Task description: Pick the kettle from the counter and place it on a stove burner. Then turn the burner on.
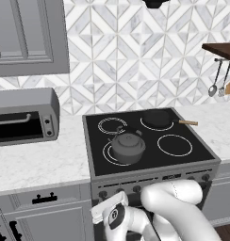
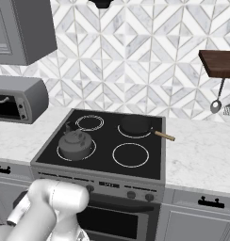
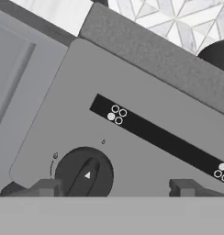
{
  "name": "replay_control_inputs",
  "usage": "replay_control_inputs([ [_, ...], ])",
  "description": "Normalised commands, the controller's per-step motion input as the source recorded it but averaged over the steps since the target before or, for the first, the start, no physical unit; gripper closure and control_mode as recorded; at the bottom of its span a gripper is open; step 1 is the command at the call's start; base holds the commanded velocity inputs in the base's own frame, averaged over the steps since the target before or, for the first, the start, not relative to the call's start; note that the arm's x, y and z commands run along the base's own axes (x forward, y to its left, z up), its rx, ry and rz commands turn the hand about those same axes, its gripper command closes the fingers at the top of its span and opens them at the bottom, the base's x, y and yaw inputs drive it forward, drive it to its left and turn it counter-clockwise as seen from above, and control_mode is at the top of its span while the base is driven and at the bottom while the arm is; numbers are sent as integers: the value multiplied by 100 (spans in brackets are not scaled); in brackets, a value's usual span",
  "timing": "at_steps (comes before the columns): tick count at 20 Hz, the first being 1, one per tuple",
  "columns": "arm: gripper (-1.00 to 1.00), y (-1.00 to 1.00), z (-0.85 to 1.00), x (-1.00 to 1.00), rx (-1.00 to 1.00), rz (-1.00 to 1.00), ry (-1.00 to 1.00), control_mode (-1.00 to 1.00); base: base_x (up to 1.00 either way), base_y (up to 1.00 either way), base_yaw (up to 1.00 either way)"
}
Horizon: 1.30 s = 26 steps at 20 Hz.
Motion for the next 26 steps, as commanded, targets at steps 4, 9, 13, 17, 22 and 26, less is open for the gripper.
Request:
replay_control_inputs([
  [4,-100,0,-18,14,0,0,-2,-100,0,0,0],
  [9,-100,0,-4,13,0,0,0,-100,0,0,0],
  [13,-100,-3,0,21,0,0,0,-100,0,0,0],
  [17,-100,-12,0,25,2,0,1,-100,0,0,0],
  [22,100,-6,0,27,1,1,1,-100,0,0,0],
  [26,100,0,0,18,0,0,0,-100,0,0,0],
])
